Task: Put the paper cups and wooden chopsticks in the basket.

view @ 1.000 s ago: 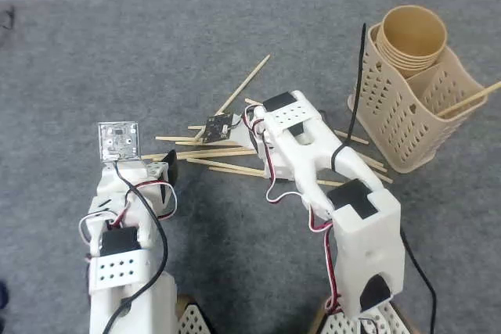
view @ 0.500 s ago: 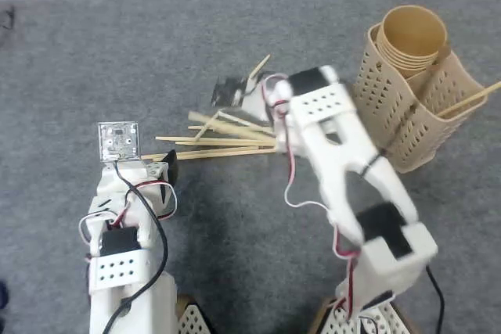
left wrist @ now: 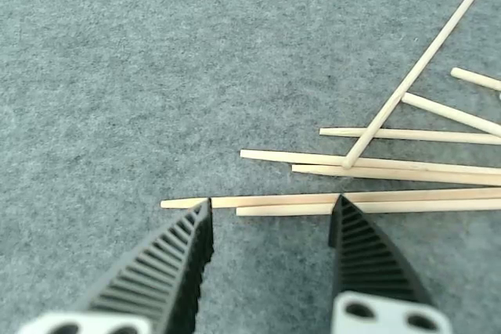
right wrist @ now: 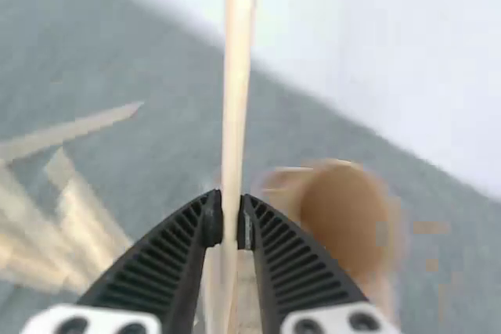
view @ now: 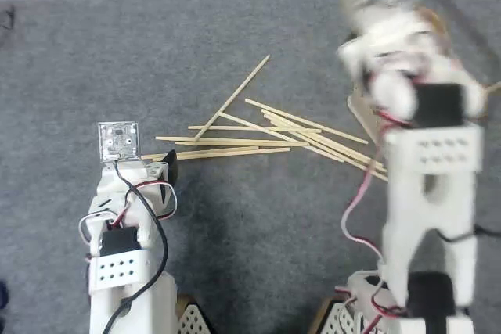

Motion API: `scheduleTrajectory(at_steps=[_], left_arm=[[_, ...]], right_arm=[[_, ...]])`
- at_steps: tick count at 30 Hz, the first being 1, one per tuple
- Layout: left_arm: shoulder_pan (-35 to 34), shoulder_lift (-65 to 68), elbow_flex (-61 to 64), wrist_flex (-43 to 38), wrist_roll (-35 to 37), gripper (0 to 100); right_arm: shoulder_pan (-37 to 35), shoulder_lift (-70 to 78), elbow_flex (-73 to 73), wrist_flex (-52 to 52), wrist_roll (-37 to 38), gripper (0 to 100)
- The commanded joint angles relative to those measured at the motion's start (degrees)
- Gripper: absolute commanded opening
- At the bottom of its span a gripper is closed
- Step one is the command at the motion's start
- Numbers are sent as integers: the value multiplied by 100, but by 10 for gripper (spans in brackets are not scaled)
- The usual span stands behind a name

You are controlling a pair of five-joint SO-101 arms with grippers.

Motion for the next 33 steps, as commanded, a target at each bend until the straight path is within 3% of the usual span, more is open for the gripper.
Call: scheduleTrajectory(at_steps=[1,8,17,19,25,33], left_arm=[[53,-105,-40,-149,35,224],[53,-105,-40,-149,35,224],[53,-105,-40,-149,35,224],[53,-105,-40,-149,35,224],[53,-105,-40,-149,35,224],[53,-105,-40,-149,35,224]], right_arm=[[866,-444,-299,-259,-800,7],[1657,-242,730,-752,-879,7],[1710,-840,2637,-2229,-853,13],[1719,-901,2848,-2316,-844,37],[1965,-910,3042,-2325,-897,248],[2325,-980,3015,-2431,-897,220]])
